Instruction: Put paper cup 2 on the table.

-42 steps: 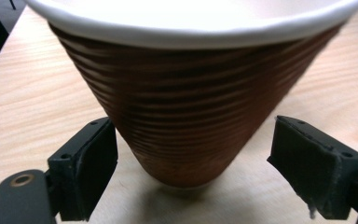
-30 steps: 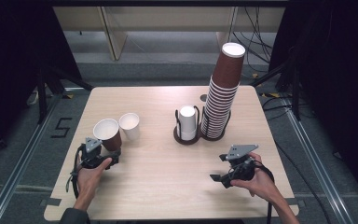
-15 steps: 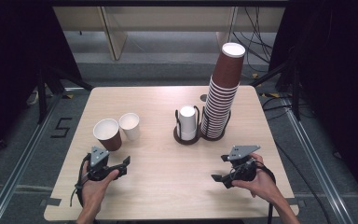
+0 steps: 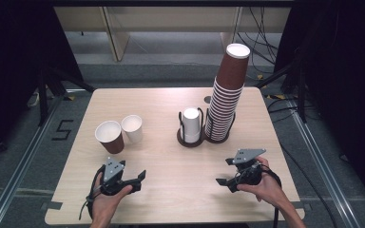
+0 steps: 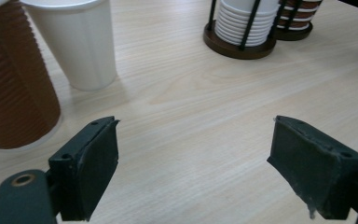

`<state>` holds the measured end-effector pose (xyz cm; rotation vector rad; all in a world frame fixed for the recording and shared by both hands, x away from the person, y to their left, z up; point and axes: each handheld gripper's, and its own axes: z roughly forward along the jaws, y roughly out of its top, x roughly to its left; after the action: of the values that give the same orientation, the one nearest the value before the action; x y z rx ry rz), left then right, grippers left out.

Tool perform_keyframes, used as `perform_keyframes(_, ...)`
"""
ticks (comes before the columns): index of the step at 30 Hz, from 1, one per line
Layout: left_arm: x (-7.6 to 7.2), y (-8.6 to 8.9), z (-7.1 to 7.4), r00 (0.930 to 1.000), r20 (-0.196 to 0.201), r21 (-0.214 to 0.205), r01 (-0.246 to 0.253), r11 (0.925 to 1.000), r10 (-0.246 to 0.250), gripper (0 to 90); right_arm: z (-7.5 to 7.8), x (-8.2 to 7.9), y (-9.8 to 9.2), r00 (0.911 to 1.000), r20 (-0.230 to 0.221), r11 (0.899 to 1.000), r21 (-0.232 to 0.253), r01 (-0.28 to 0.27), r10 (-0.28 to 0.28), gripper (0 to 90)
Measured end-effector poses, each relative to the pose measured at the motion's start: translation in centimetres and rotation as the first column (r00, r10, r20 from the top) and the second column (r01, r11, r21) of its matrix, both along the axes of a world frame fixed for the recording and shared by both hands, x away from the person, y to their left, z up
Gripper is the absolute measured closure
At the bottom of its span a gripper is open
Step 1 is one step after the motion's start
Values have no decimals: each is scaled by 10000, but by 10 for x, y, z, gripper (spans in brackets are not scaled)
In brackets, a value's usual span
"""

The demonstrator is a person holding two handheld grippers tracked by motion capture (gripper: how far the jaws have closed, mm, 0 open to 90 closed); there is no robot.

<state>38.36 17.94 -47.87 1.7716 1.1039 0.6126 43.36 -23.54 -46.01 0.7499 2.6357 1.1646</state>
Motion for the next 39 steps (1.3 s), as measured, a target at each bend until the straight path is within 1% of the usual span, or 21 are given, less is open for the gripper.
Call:
perform_keyframes(1,-3,-3,1,10000,-72,75,-33,10000,33,149,0,-1,0,9999,-79,9999,2,118,-118,160)
perform_keyframes(2,-3,-4,0,9999,59,131,123,9998,-124,150,0,-1,0,10000,-10,10000,-10,55,-55,160)
perform_keyframes(3,-6,-6,0,10000,17,114,30,9999,-31,150,0,-1,0,9999,-73,10000,4,97,-97,160)
perform_keyframes(5,-9,-10,0,9999,29,122,137,9998,-137,150,0,-2,0,9999,-78,10000,-16,85,-85,160)
perform_keyframes(6,-9,-10,-1,9994,163,178,307,9994,-310,150,0,-2,-1,9999,-110,9999,-20,114,-114,160)
perform_keyframes(7,-12,-12,-1,9997,78,221,248,9994,-250,150,0,-3,-1,9998,-147,9999,-17,136,-137,160)
perform_keyframes(10,-13,-14,-2,9975,281,247,646,9976,-653,150,0,-3,-1,9999,-52,9999,-7,129,-129,160)
perform_keyframes(11,-15,-15,-2,9979,180,290,613,9977,-619,150,0,-3,-1,10000,-12,10000,33,41,-41,160)
perform_keyframes(12,-14,-15,-3,9958,384,165,822,9965,-828,150,-1,-4,-1,10000,-29,10000,47,5,-5,160)
perform_keyframes(17,-20,-18,-2,9934,401,389,1058,9936,-1073,150,-2,-8,-1,10000,-38,10000,71,-31,31,161)
perform_keyframes(19,-22,-19,-3,9912,480,278,1218,9922,-1230,150,-2,-10,0,10000,-40,10000,-30,-1,1,160)
perform_keyframes(23,-28,-21,-3,9912,417,459,1236,9913,-1255,150,0,-14,0,10000,11,10000,40,-71,71,160)
perform_keyframes(25,-29,-22,-3,9889,516,570,1362,9890,-1392,150,0,-16,0,9999,76,9999,91,-97,97,160)
perform_keyframes(26,-29,-22,-4,9876,568,517,1434,9883,-1462,150,0,-17,0,9998,181,9999,71,-89,87,160)
perform_keyframes(27,-31,-23,-5,9880,513,436,1436,9887,-1457,150,0,-19,0,10000,3,9999,109,-14,14,160)
perform_keyframes(28,-32,-22,-4,9877,487,633,1456,9873,-1488,150,0,-21,0,10000,30,9999,100,-11,11,161)
perform_keyframes(32,-35,-23,-7,9855,638,532,1540,9866,-1572,150,-1,-26,-1,9998,178,9999,144,54,-57,162)
perform_keyframes(33,-37,-24,-8,9869,578,555,1475,9875,-1506,150,-1,-28,-1,9999,102,9999,160,54,-56,162)
perform_keyframes(35,-39,-25,-11,9840,607,628,1638,9845,-1676,149,-1,-33,-1,9999,72,9996,236,152,-153,161)
perform_keyframes(36,-41,-27,-13,9847,526,456,1636,9855,-1659,149,-2,-34,-2,9998,160,9997,233,71,-74,160)
perform_keyframes(39,-44,-30,-14,9815,608,409,1792,9830,-1815,148,-4,-41,-2,9995,128,9993,266,273,-276,160)
